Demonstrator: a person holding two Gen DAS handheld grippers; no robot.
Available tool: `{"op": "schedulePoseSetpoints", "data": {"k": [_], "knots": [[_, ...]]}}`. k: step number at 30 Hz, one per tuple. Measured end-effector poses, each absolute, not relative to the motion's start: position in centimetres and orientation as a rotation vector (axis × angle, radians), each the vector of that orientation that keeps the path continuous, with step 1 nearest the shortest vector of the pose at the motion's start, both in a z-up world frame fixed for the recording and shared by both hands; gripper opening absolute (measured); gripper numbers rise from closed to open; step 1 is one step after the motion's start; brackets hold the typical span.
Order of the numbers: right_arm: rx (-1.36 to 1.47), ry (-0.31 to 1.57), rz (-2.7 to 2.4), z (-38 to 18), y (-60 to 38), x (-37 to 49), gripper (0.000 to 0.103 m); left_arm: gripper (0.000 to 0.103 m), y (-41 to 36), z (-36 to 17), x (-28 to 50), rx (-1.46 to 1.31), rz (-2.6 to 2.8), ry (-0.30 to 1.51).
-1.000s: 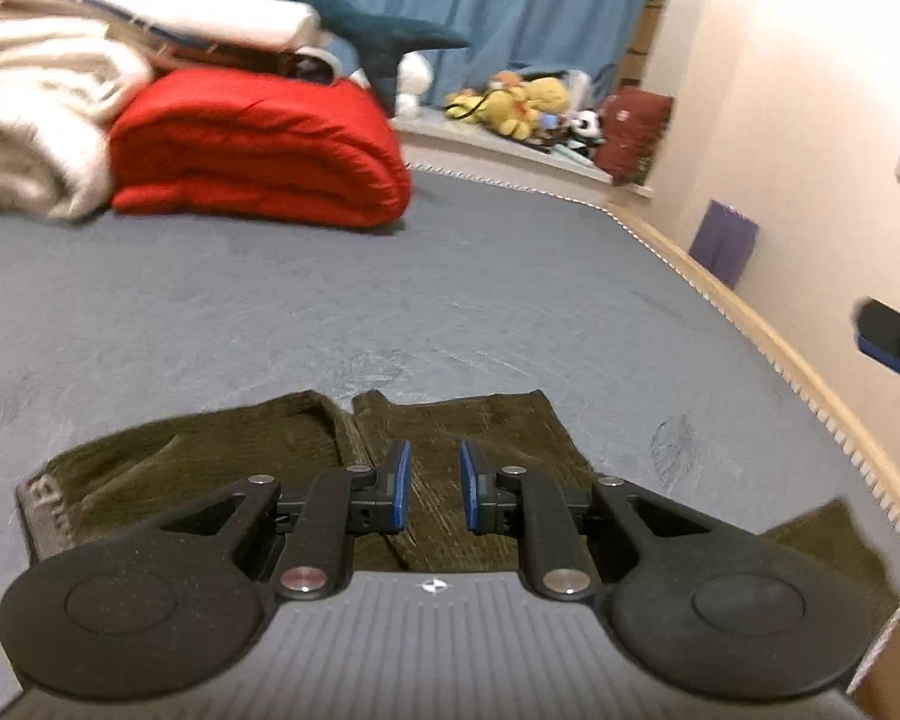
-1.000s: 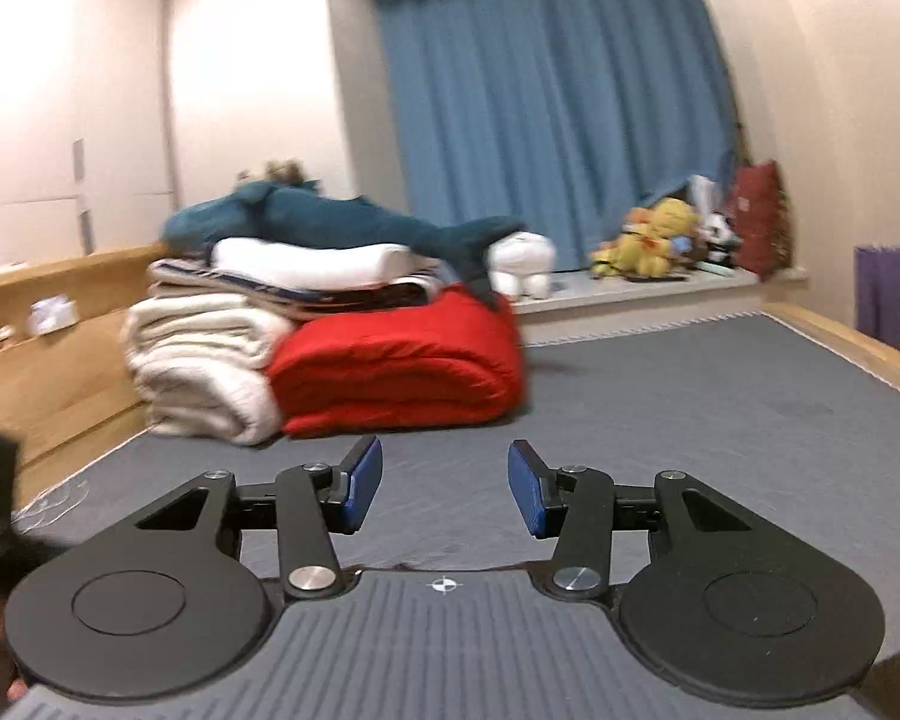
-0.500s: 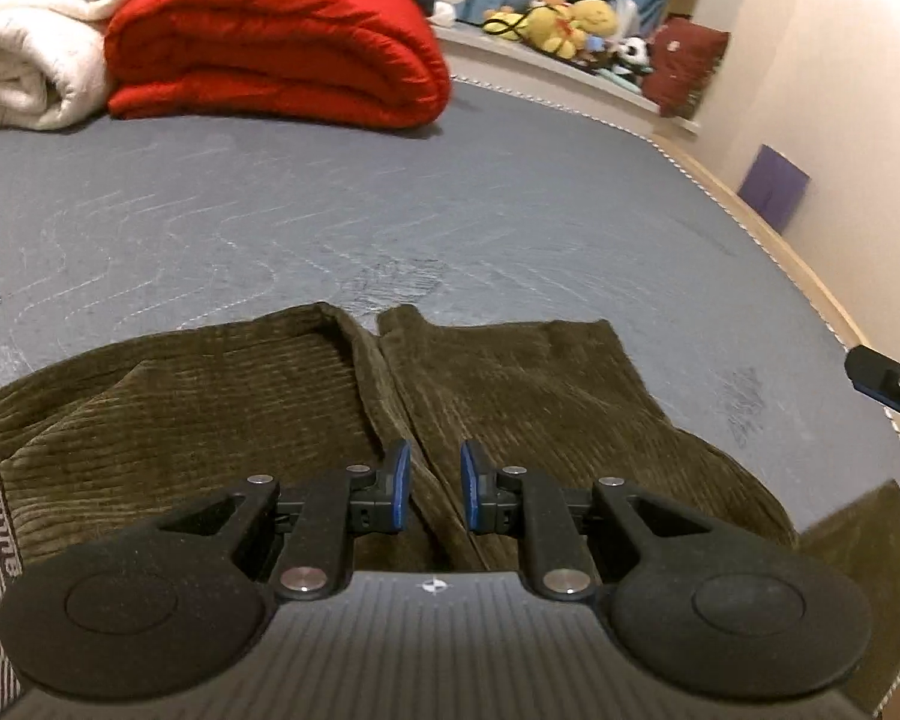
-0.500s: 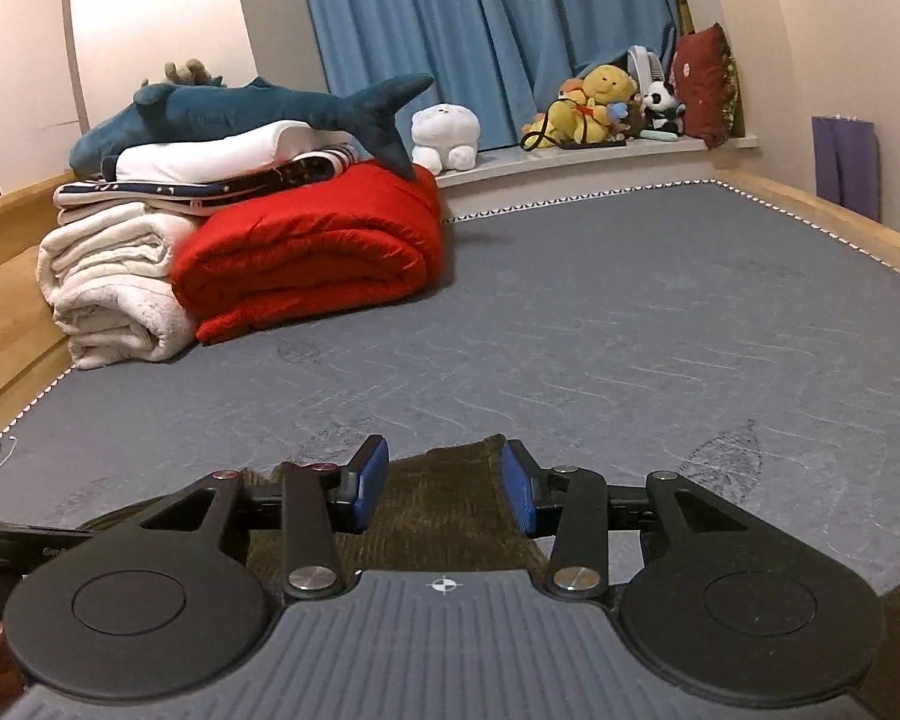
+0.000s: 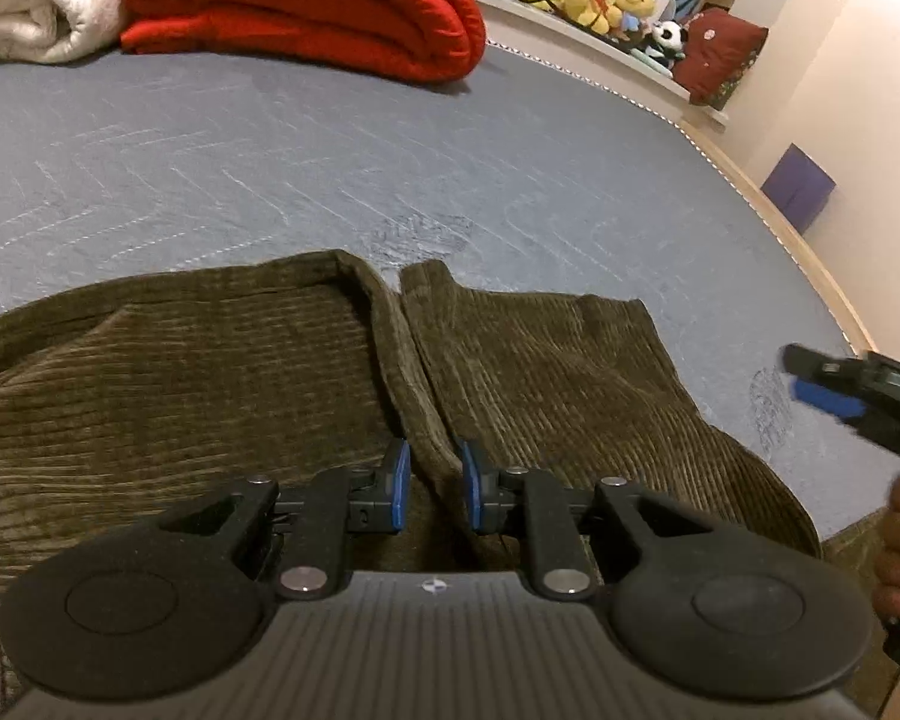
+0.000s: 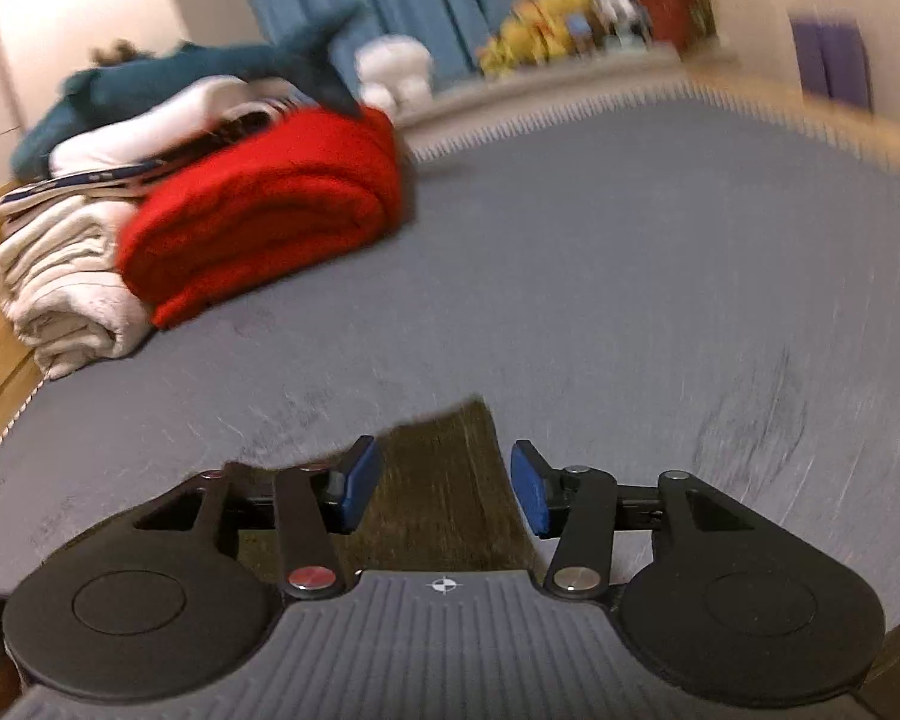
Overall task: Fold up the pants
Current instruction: 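Grasp the pant leg edge with the right gripper while the left gripper pinches the crotch seam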
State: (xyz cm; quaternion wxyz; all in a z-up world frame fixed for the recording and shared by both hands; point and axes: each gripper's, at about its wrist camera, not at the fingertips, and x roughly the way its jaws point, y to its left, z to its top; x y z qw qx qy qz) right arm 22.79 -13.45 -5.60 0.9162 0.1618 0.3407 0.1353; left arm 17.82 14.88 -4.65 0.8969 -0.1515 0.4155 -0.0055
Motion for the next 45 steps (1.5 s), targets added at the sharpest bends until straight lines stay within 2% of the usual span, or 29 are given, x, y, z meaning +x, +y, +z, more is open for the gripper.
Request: {"op": "schedulePoseSetpoints", "data": {"k": [5, 8, 13, 17, 20, 24, 27, 32, 37, 41, 44, 45], "knots": [[0.324, 0.865, 0.248, -9.1, -12.8, 25.5, 0.064, 0.027, 14.1, -4.9, 18.1, -0.286, -0.032, 0.864], [0.21, 0.963, 0.219, -11.0, -11.8, 25.8, 0.064, 0.036, 13.9, -4.7, 18.2, -0.281, -0.048, 0.858], [0.203, 0.999, 0.276, -11.1, -11.0, 25.4, 0.061, 0.037, 13.9, -4.4, 18.3, -0.272, -0.05, 0.849], [0.033, 0.971, 0.274, -10.3, -9.0, 24.3, 0.026, 0.038, 14.3, -4.3, 18.3, -0.284, -0.034, 0.852], [-0.001, 0.915, 0.293, -8.6, -8.7, 23.4, 0.02, 0.038, 14.4, -4.1, 18.3, -0.288, -0.027, 0.846], [-0.088, 0.818, 0.34, -6.1, -7.8, 21.4, 0.016, 0.038, 14.3, -4.1, 18.4, -0.285, -0.022, 0.844], [-0.162, 0.762, 0.376, -4.9, -7.2, 19.8, 0.016, 0.038, 14.4, -4.1, 18.4, -0.28, -0.019, 0.847], [-0.187, 0.788, 0.402, -5.2, -7.1, 19.7, 0.016, 0.038, 14.4, -4.2, 18.5, -0.28, -0.017, 0.847], [-0.195, 0.739, 0.422, -4.4, -6.8, 19.4, 0.017, 0.047, 14.7, -4.2, 18.6, -0.279, -0.014, 0.847], [-0.203, 0.759, 0.395, -5.4, -6.8, 19.9, 0.025, 0.048, 14.7, -4.2, 18.7, -0.277, -0.015, 0.854], [-0.14, 0.786, 0.41, -5.9, -7.3, 20.6, 0.042, 0.05, 14.7, -4.1, 18.7, -0.273, -0.018, 0.854], [-0.117, 0.794, 0.418, -6.0, -7.3, 20.8, 0.045, 0.05, 14.7, -4.1, 18.7, -0.272, -0.019, 0.854]]}}
